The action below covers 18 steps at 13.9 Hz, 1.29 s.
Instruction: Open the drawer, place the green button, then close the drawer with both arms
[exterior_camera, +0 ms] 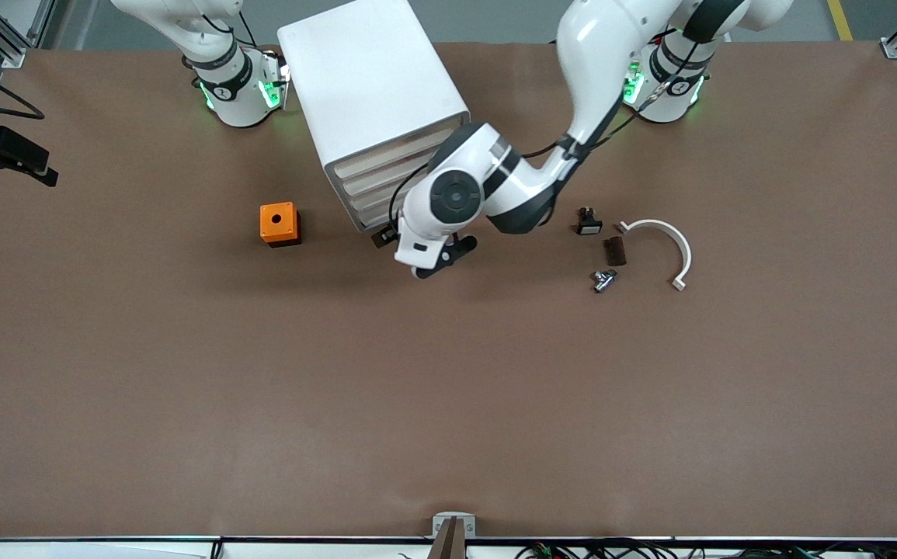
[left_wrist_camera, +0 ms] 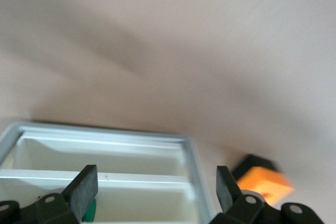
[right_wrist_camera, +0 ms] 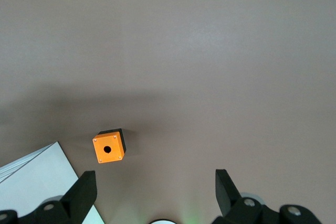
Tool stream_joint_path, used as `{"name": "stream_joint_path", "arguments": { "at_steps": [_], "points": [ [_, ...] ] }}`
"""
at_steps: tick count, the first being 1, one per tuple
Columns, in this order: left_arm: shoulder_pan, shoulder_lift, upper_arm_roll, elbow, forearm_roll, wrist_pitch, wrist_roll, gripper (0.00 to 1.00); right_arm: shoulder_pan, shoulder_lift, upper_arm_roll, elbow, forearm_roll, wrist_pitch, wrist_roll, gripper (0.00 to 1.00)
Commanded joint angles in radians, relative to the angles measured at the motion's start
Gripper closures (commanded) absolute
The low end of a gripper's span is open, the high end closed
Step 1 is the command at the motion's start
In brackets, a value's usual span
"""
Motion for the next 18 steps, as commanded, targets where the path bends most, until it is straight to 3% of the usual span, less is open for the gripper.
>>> {"name": "stream_joint_path", "arguments": {
  "at_steps": [1,4,8,12,16,18],
  "points": [
    [0.061,-0.167,0.004,-0.039,0.101,-0.047,-0.004,0.01,-0.008,-0.037,0.006,-0.033,0.018,0.02,0.014,0.0],
    [0.116,-0.342,0.004,-0.039,0.232,-0.208,0.006,0.01,-0.008,-0.087,0.006,-0.111,0.028,0.069,0.046,0.0],
    [0.264,-0.516,0.005,-0.041,0.24,-0.404,0.233,0.01,-0.012,-0.092,0.003,-0.119,0.052,0.078,0.051,0.0],
    [0.487,-0.611,0.005,-0.041,0.241,-0.579,0.568,0.01,-0.017,-0.092,0.002,-0.119,0.052,0.069,0.057,0.0],
    [0.666,-0.62,0.002,-0.049,0.252,-0.609,0.842,0.01,-0.017,-0.097,0.002,-0.119,0.05,0.066,0.057,0.0],
    [0.656,-0.613,0.017,-0.058,0.333,-0.609,0.911,0.01,-0.017,-0.097,0.002,-0.119,0.047,0.066,0.057,0.0]
  ]
}}
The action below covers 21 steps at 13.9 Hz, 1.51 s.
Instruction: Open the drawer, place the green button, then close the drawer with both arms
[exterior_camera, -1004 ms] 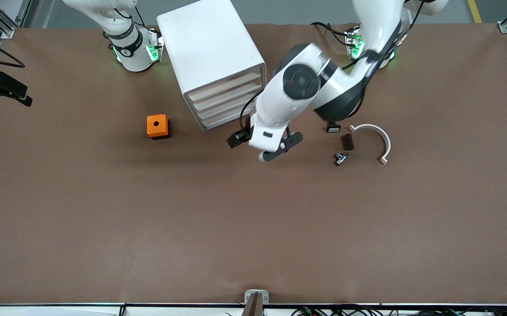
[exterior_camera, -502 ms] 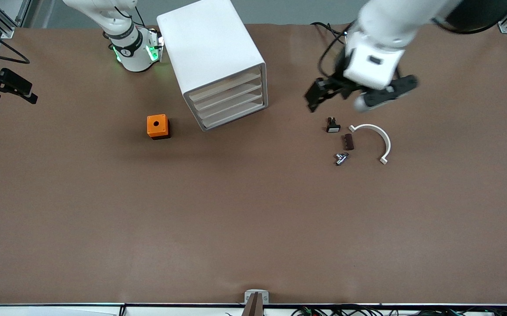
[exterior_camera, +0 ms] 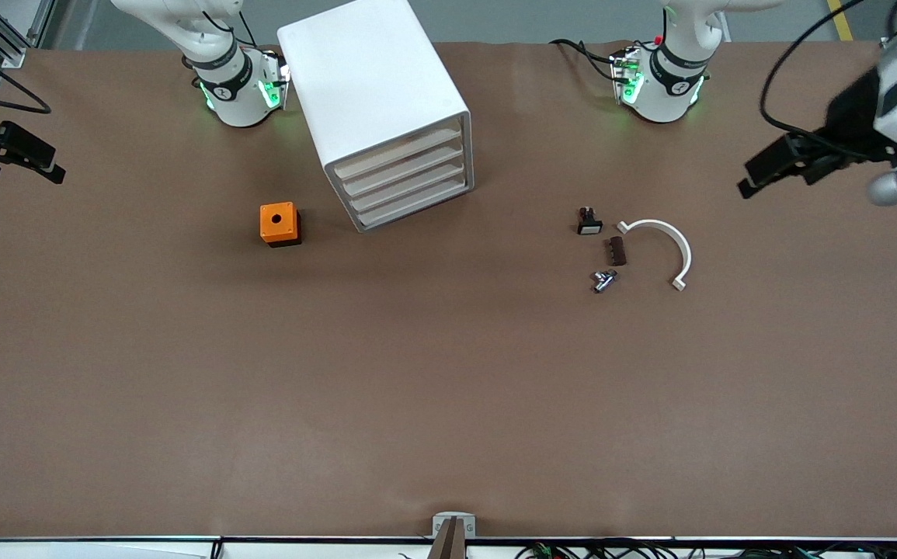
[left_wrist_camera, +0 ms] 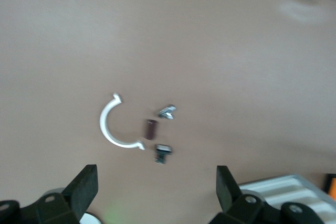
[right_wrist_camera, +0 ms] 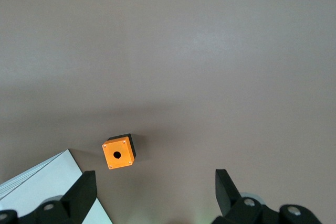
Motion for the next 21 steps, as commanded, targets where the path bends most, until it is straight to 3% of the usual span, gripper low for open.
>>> {"name": "stream_joint_path", "arguments": {
  "at_steps": [1,3,6,10,21],
  "points": [
    [-0.046,-0.01,0.047,-0.042,0.089,0.006,0.075,0.01,-0.016,-0.028,0.011,-0.024,0.009,0.005,0.01,0.0],
    [-0.094,-0.013,0.164,-0.094,0.086,0.065,0.145,0.01,-0.014,-0.026,0.011,-0.024,0.006,0.005,0.01,0.0],
    [-0.102,-0.016,0.231,-0.145,0.078,0.133,0.274,0.01,-0.014,-0.026,0.011,-0.024,0.003,0.012,0.009,0.0],
    [-0.079,-0.01,0.245,-0.203,0.077,0.3,0.293,0.01,-0.014,-0.025,0.011,-0.023,-0.015,0.023,0.009,0.0],
    [-0.08,-0.036,0.235,-0.188,0.085,0.212,0.293,0.0,-0.014,-0.025,0.012,-0.024,-0.037,0.023,0.01,0.0]
  ]
}}
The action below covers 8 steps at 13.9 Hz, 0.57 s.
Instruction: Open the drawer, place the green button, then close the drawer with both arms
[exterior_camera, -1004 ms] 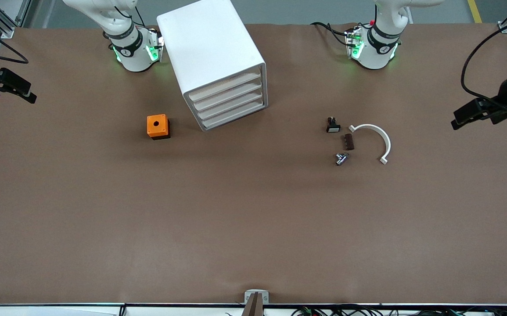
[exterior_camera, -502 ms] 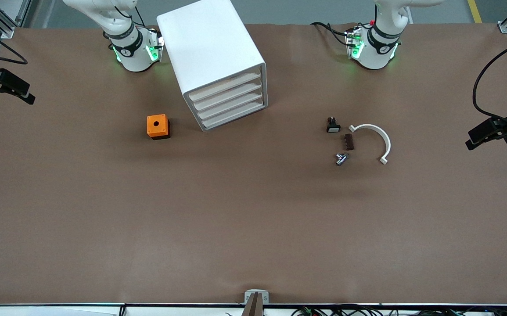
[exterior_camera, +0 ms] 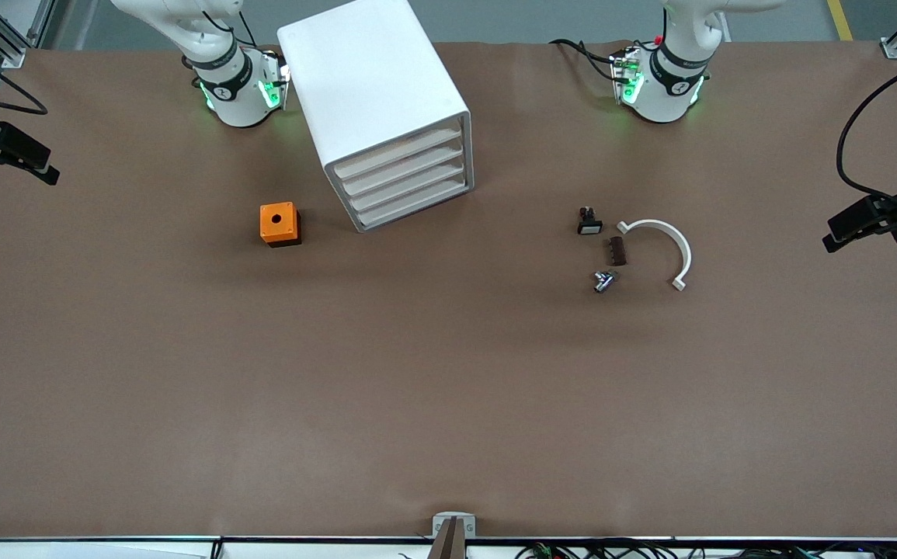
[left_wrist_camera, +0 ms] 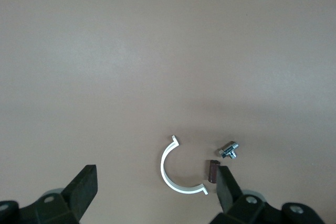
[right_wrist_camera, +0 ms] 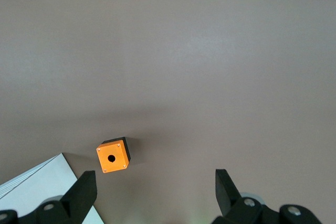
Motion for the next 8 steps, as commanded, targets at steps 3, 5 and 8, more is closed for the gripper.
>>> {"name": "stream_joint_path", "arguments": {
  "at_steps": [3,5,8],
  "points": [
    [-0.002,-0.033,-0.007,-0.004,0.014,-0.017,0.017,0.0,-0.014,-0.024,0.012,-0.024,-0.014,0.007,0.01,0.0],
    [-0.001,-0.039,-0.004,-0.013,0.015,-0.017,0.049,0.0,-0.014,-0.024,0.012,-0.025,-0.014,0.007,0.01,0.0],
    [-0.001,-0.042,-0.004,-0.012,0.017,-0.027,0.064,0.0,-0.014,-0.024,0.012,-0.025,-0.014,0.006,0.01,0.0]
  ]
}}
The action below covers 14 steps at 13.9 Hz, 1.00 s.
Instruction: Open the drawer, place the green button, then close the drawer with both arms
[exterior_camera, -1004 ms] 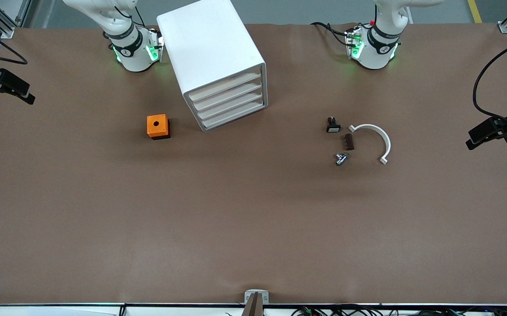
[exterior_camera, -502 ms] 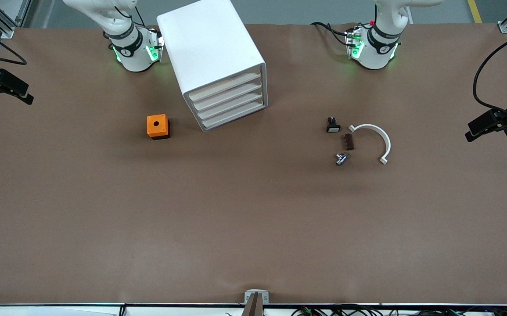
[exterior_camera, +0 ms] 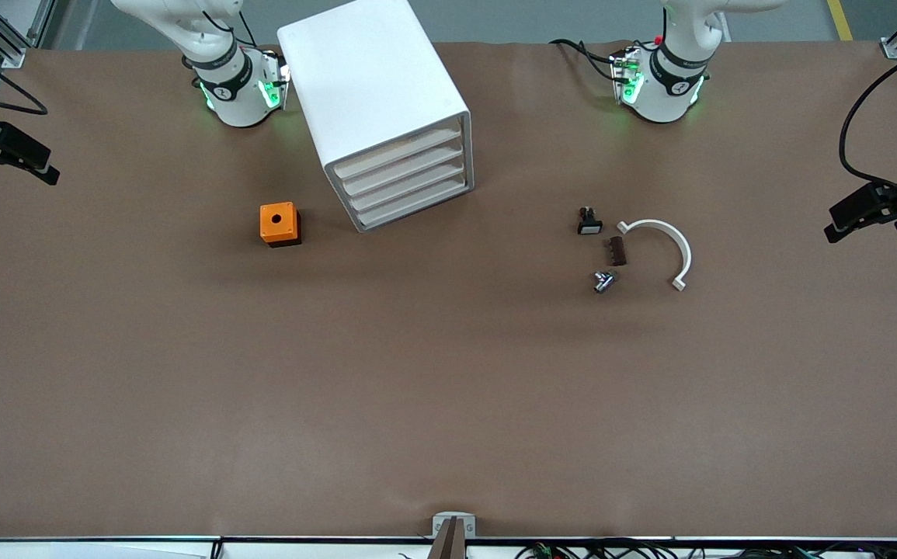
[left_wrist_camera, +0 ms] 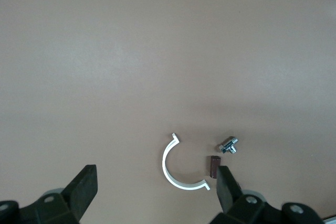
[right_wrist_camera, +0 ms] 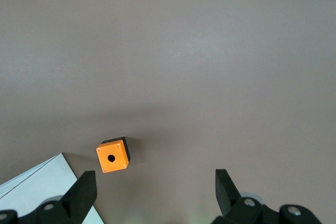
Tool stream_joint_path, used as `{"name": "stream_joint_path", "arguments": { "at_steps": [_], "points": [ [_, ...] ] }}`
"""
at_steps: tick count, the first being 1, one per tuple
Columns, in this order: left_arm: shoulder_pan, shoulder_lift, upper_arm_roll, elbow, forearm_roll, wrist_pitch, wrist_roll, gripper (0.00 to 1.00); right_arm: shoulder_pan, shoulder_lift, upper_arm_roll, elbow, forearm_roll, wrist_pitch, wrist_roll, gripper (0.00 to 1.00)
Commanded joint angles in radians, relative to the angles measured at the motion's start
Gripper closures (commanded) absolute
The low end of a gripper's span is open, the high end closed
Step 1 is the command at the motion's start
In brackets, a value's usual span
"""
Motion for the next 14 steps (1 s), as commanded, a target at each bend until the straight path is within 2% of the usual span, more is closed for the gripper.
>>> {"name": "stream_joint_path", "arguments": {
  "at_steps": [1,14],
  "points": [
    [-0.001,-0.022,-0.004,-0.011,0.017,-0.014,0.021,0.0,-0.014,-0.024,0.012,-0.024,-0.013,0.005,0.01,0.0],
    [-0.013,-0.015,-0.027,-0.003,0.011,-0.019,0.015,0.0,-0.016,-0.022,0.011,-0.026,0.002,-0.001,0.015,0.0]
  ]
}}
